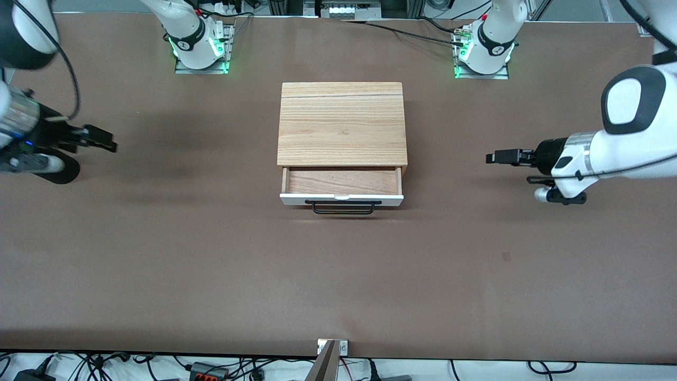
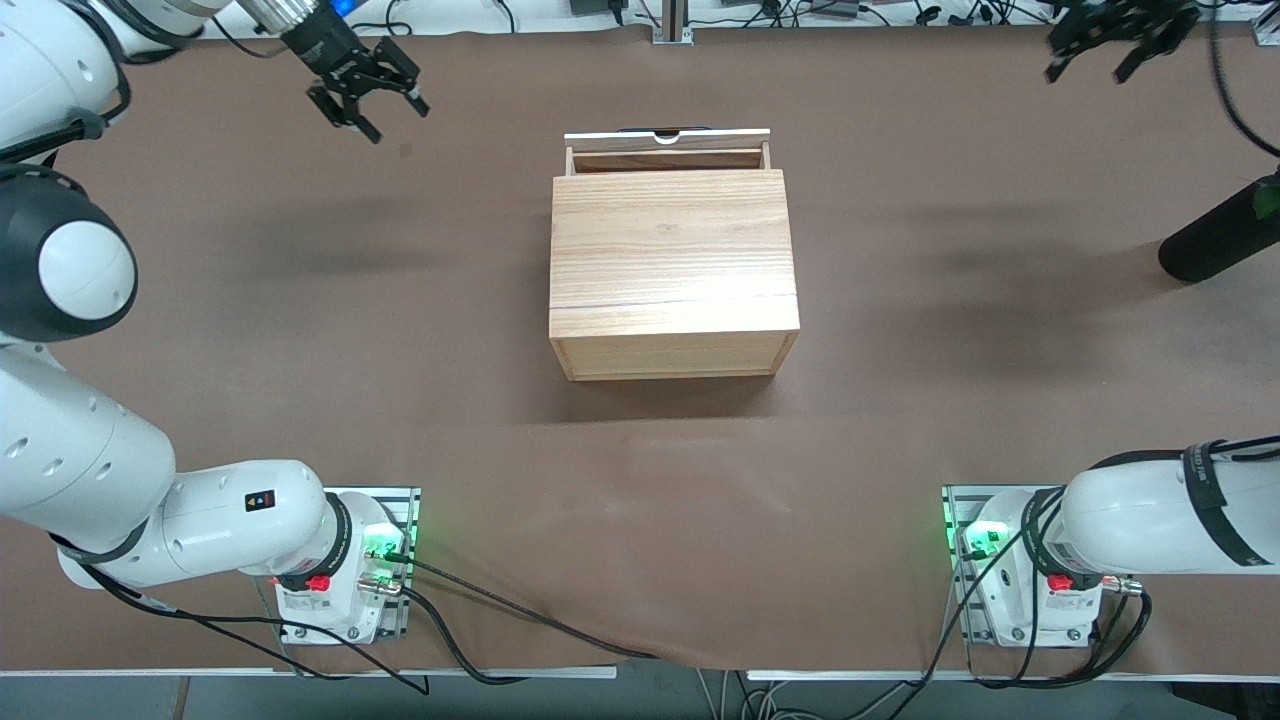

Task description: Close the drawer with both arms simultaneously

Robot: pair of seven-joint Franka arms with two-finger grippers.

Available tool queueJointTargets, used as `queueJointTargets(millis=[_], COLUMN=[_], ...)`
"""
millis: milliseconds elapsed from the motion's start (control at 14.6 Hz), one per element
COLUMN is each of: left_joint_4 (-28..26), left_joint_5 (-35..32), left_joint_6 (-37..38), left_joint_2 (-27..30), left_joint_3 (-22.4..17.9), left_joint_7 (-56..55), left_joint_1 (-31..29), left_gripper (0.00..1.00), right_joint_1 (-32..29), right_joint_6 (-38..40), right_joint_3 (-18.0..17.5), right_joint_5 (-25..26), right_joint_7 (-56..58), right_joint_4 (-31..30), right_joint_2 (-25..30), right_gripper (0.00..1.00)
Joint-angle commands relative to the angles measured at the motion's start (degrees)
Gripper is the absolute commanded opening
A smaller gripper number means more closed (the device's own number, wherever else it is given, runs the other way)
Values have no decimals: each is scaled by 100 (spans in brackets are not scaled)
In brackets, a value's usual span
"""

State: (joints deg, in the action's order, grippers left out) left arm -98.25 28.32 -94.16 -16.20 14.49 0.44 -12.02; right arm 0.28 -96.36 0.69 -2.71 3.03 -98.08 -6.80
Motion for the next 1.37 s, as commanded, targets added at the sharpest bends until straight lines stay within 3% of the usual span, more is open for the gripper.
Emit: queueJointTargets(millis=[0, 274, 616, 822, 1027, 1301], left_joint_4=[244, 244, 236, 227, 314, 631], left_joint_5=[804, 2437, 4389, 5409, 5666, 5684], left_joint_6=[-259, -1050, -1193, -1193, -1236, -1368], left_joint_2=[-567, -1279, -2122, -2589, -2757, -3003], left_joint_3=[19, 36, 27, 27, 10, 1], left_joint_7=[158, 1437, 3001, 3989, 4034, 4060], left_joint_1=[33, 357, 744, 981, 1096, 1105], left_gripper=[100, 100, 100, 100, 100, 100], right_joint_1=[261, 622, 867, 1438, 1790, 1879], right_joint_6=[91, -460, -1980, -3070, -3731, -3829], right_joint_3=[-7, -25, -130, -139, -139, -139], right_joint_5=[-80, -246, -2116, -2531, -2856, -3595], right_joint_7=[13, -75, 22, -4, -48, 22], right_joint_4=[385, 649, 667, 641, 641, 658], right_joint_2=[-558, -1217, -1990, -2325, -2554, -2625], right_gripper=[100, 100, 100, 100, 100, 100])
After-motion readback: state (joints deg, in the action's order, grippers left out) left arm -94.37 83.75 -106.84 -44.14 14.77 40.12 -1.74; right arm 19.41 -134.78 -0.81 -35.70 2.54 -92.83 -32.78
